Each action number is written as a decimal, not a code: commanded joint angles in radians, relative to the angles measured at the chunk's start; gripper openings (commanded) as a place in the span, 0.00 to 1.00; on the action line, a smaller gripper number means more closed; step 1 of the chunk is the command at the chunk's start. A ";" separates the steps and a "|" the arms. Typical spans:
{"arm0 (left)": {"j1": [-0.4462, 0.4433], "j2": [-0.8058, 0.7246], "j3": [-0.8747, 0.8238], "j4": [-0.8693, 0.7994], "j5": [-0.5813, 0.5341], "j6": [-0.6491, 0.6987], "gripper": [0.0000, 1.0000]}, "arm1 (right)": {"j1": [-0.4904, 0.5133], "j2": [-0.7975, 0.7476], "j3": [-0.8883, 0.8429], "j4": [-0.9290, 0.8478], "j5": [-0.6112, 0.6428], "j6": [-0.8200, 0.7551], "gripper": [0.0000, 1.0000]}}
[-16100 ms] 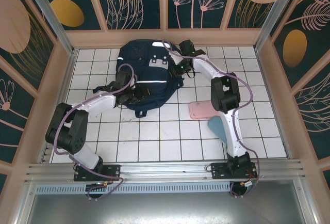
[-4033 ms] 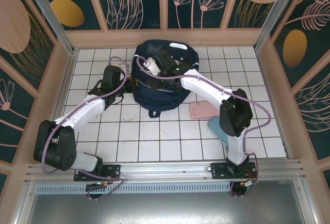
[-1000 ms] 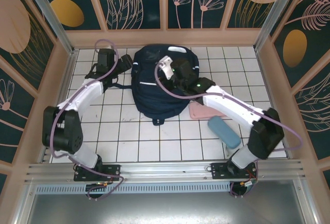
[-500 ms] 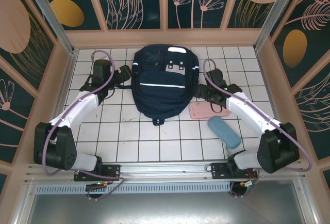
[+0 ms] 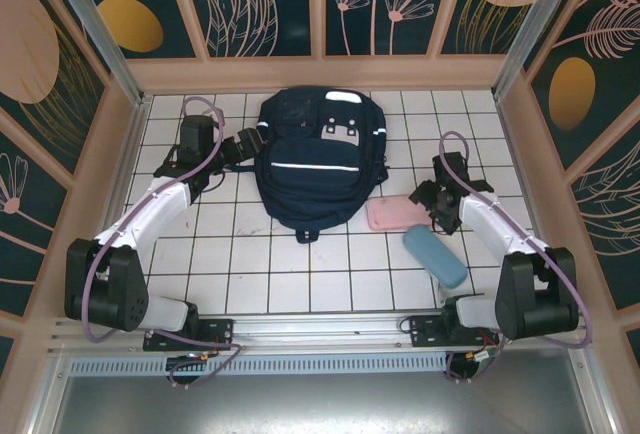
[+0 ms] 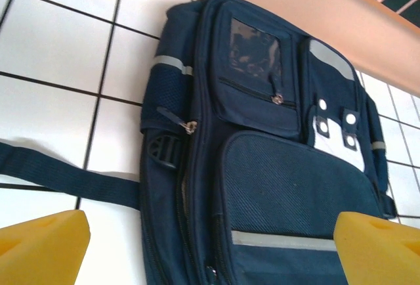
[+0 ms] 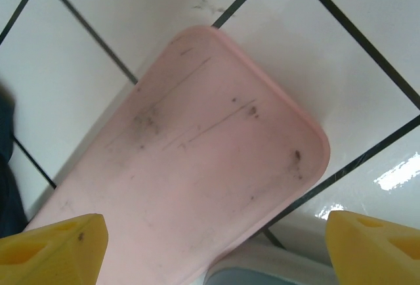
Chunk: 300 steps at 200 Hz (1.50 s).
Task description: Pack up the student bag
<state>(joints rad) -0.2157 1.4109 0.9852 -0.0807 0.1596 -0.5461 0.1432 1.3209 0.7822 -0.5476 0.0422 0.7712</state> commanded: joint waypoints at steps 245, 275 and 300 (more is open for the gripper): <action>-0.473 0.368 0.283 0.079 0.242 -0.235 0.85 | -0.058 0.201 0.089 0.077 -0.074 -0.207 0.84; -0.534 0.446 0.334 0.080 0.263 -0.303 0.77 | -0.058 0.234 0.065 0.102 -0.122 -0.196 0.81; -0.564 0.505 0.363 0.081 0.294 -0.346 0.71 | -0.044 0.237 0.044 0.144 -0.213 -0.173 0.76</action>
<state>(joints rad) -0.7620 1.8671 1.3083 -0.0204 0.4099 -0.8188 0.0872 1.5475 0.8513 -0.4290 -0.0765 0.5842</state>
